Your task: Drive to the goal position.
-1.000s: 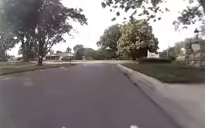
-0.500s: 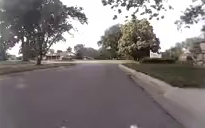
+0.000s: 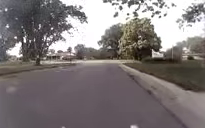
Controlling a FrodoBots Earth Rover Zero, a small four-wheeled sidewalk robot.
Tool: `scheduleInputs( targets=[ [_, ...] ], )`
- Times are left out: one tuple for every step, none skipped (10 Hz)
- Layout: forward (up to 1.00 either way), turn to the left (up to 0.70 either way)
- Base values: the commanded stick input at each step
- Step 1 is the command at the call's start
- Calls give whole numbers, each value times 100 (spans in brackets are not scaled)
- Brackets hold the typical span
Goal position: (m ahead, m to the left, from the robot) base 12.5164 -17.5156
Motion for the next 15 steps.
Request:
scheduleInputs(
  targets=[
    [68, 0],
    [68, 0],
    [68, 0],
    [68, 0],
    [68, 0],
    [68, 0],
    [68, 0],
    [70, 0],
    [70, 0],
    [70, -1],
    [70, -4],
    [70, -21],
    [70, -35],
    [70, -28],
    [70, 0]
  ],
)
